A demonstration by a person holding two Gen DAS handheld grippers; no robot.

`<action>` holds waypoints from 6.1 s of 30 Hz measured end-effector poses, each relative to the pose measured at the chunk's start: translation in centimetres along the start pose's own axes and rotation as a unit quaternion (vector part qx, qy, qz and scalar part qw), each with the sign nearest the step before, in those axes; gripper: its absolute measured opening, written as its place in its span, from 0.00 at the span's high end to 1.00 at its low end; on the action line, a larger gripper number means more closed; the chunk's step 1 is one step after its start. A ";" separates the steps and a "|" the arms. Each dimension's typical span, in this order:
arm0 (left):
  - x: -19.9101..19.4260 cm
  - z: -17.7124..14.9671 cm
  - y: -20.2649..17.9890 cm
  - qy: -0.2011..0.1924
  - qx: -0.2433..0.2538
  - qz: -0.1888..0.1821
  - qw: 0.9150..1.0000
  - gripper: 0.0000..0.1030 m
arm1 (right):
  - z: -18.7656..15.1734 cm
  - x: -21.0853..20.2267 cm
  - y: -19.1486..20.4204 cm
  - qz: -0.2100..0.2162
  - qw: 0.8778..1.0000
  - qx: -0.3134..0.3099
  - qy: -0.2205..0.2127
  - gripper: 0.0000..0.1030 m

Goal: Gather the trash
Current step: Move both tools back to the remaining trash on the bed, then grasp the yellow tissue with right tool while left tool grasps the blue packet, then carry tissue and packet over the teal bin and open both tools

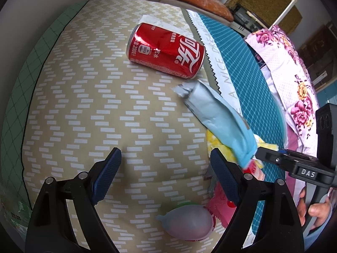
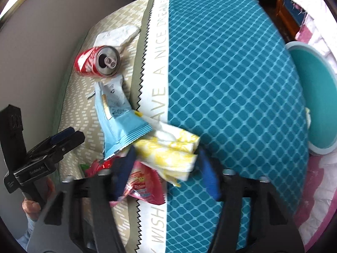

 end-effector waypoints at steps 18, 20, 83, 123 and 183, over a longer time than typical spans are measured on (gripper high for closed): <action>0.8 -0.1 -2.5 0.004 0.014 0.017 1.000 0.16 | -2.4 -5.4 -5.3 -0.007 0.998 0.040 -0.056 0.91; 1.0 -0.1 -3.0 0.006 0.018 0.018 1.000 0.16 | -2.8 -6.0 -5.7 -0.014 0.998 0.034 -0.060 0.91; 2.1 0.0 -9.9 -0.022 0.055 -0.022 0.998 0.80 | -1.5 -3.5 -6.1 -0.091 0.985 -0.145 -0.027 0.94; 10.5 -2.2 -38.9 0.032 0.277 -0.080 0.957 0.79 | -1.5 -16.6 -27.2 -0.117 0.972 0.129 -0.156 0.94; 7.8 -1.6 -30.6 0.031 0.201 -0.076 0.976 0.11 | -0.8 -15.0 -25.7 -0.152 0.972 0.137 -0.114 0.26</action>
Point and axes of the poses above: each gripper's, at about its wrist camera, not at the fingertips, and x roughly the way its jaws point, y to its left, z to its top, the point moved 9 cm from there along x, roughly the way its jaws point, and after that the axes turned 7 degrees about -x, right-handed, at the moved point
